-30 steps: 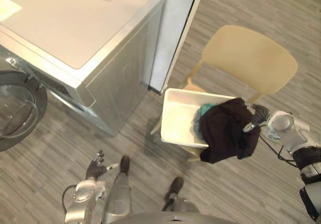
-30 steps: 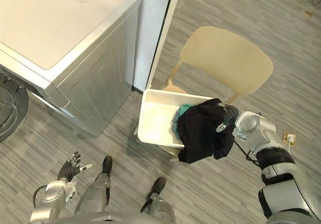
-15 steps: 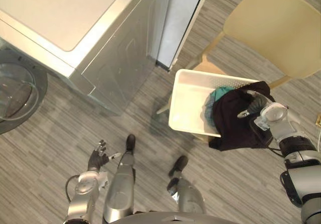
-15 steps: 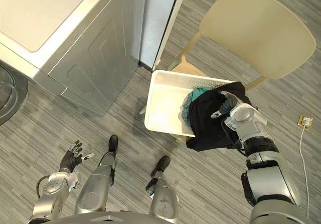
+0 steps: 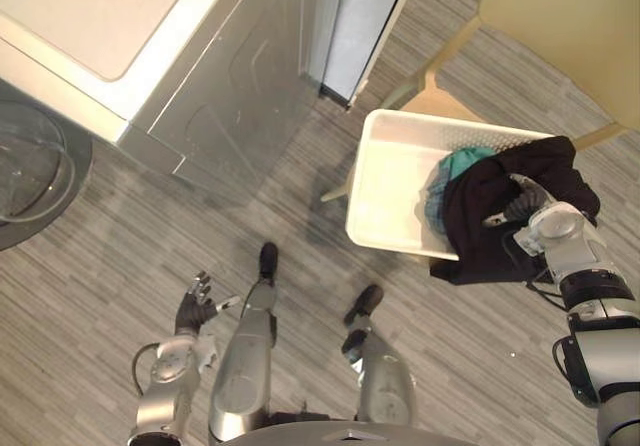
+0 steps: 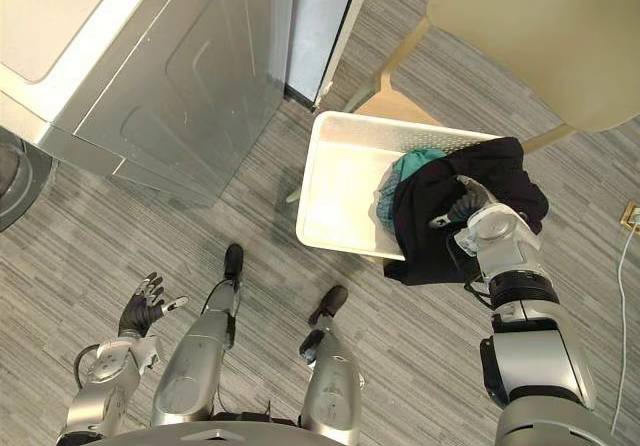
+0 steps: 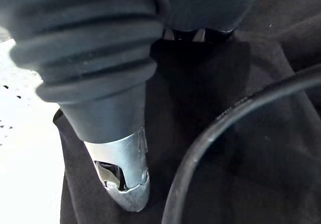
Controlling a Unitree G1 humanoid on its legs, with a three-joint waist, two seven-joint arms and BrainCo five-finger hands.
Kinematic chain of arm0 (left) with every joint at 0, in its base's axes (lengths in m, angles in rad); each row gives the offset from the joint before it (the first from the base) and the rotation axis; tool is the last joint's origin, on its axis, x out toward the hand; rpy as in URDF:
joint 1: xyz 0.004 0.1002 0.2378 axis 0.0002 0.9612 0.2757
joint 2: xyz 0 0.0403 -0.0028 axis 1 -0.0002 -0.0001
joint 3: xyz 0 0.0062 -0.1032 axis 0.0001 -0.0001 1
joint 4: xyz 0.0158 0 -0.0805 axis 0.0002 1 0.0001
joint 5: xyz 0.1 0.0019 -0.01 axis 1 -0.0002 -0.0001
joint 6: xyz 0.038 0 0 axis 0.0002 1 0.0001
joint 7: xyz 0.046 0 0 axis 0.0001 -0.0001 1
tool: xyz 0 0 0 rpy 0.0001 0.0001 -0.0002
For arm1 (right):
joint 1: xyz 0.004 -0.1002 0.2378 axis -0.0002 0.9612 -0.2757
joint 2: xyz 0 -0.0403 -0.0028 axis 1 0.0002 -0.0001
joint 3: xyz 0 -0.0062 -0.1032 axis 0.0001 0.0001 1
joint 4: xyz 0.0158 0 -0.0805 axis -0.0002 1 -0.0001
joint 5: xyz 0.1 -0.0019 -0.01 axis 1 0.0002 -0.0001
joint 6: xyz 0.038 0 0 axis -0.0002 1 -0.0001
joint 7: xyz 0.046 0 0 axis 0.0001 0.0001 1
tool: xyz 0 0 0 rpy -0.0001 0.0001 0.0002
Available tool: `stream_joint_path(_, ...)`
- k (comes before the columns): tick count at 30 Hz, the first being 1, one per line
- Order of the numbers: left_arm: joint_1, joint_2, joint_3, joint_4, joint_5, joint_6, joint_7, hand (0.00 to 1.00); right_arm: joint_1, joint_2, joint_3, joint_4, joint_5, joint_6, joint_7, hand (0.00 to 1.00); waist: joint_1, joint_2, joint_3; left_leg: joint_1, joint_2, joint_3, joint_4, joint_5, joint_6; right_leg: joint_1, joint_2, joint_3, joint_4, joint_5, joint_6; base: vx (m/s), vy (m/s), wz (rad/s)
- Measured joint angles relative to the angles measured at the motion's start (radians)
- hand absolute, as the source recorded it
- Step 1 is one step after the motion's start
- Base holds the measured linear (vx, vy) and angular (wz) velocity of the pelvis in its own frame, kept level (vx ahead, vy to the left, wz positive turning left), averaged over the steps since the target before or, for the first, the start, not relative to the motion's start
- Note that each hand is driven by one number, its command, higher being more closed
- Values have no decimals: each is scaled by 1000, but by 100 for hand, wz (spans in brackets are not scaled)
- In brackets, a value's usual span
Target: Pick up the laundry basket with both hands and put the clothes into the washing machine.
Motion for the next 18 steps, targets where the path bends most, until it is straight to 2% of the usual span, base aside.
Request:
stream_joint_path(6,-2,7,0,0,0,0,0,0,19,-17,9,-13,-40,-13,28,0,-6,-1,0,-2,0,4,0,-6,-6,-12,-6,3,14,-8,0,29,-61,-2)
stream_joint_path(11,-18,25,0,0,1,0,0,0,36,-81,54,-53,-51,-17,65,0,-6,-1,1,-3,1,9,0,-8,-6,-17,-6,8,14,-12,-4,18,-52,-4)
stream_joint_path(17,-52,32,-4,0,0,-3,8,0,34,-87,100,-57,-253,-35,68,0,-1,0,24,-24,2,13,0,-8,-6,-40,-4,11,12,-11,-6,13,-54,-2)
stream_joint_path(18,-52,32,-5,0,0,-3,13,0,35,-87,100,-56,-268,-35,66,100,1,0,25,-30,2,12,0,-8,-6,-46,-4,10,12,-11,-6,20,-43,3)
